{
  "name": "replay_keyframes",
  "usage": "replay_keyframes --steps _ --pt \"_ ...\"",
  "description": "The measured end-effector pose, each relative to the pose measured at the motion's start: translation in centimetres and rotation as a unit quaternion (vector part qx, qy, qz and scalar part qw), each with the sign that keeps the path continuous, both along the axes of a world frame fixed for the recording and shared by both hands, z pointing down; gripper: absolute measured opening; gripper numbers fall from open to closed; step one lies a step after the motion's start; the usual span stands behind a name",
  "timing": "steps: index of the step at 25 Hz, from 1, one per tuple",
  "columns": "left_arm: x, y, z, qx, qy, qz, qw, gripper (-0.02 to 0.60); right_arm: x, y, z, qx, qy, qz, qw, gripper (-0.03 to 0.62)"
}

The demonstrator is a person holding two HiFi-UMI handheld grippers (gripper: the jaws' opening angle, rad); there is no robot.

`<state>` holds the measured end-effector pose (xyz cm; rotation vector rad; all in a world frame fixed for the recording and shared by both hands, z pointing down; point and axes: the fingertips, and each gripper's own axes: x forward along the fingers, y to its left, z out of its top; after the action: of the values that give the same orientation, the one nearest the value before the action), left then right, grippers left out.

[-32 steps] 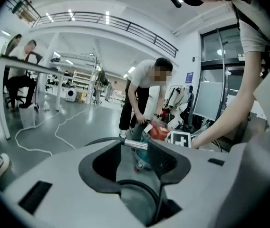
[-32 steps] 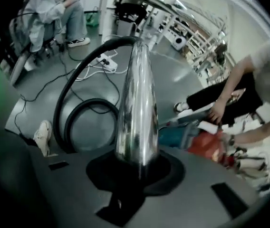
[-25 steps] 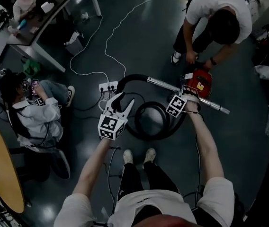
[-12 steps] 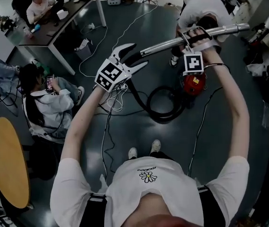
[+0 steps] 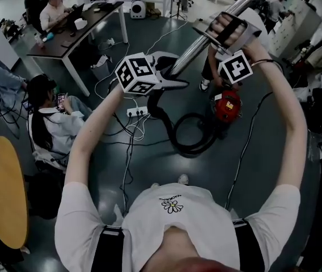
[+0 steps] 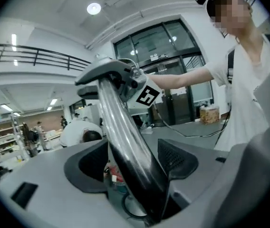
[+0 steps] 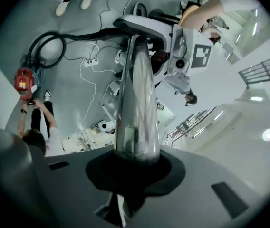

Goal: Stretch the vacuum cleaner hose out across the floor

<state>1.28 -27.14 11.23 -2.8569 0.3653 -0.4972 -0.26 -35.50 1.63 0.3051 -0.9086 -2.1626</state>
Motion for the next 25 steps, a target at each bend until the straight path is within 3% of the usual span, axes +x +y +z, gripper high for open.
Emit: replay_keyframes --steps 2,4,6,7,9,10,13,15,19,22,25 --pt "1.6 3.0 0.4 -0.042 -0.009 0.067 0.9968 0.311 -1.8 2.6 -0.5 0.030 0.015 -0.055 0.998 0.104" --pt "2.8 6.0 0.2 -0.108 0.019 0.127 0.9859 0.311 -3.1 4.6 -0.6 0.051 0.022 -0.100 0.993 0.104" --pt "3.4 8.8 -1.0 -0.185 0.091 0.186 0.9606 0.302 -3.7 5.7 -0.9 0.056 0.005 -0.116 0.992 0.104" --pt "3.6 10.2 -1.6 -0.221 0.134 0.211 0.9425 0.259 -3.9 6.0 -1.1 0.054 -0.011 -0.113 0.992 0.104" --pt "3.4 12.7 -2.5 -0.279 0.208 0.243 0.9052 0.239 -4.4 6.9 -0.9 0.037 -0.039 -0.111 0.992 0.104" --pt "3.2 13.8 -2.5 -0.298 0.233 0.250 0.8910 0.236 -4.7 7.6 -0.4 0.026 -0.049 -0.114 0.992 0.104" --pt "2.5 16.5 -1.4 -0.331 0.260 0.268 0.8667 0.236 -4.4 9.2 0.9 0.025 -0.070 -0.115 0.991 0.104" --pt "2.3 18.0 0.3 -0.343 0.242 0.273 0.8659 0.236 -2.8 9.7 1.8 0.017 -0.068 -0.118 0.991 0.106" --pt "1.7 20.6 4.9 -0.337 0.163 0.257 0.8908 0.236 -1.1 12.8 4.6 -0.009 -0.082 -0.116 0.990 0.107" --pt "0.6 23.0 7.1 -0.354 0.135 0.273 0.8843 0.236 -0.6 14.9 7.5 -0.032 -0.081 -0.099 0.991 0.107" --pt "0.8 25.0 8.2 -0.358 0.114 0.291 0.8796 0.236 1.0 16.9 8.8 -0.081 -0.042 -0.087 0.992 0.107"
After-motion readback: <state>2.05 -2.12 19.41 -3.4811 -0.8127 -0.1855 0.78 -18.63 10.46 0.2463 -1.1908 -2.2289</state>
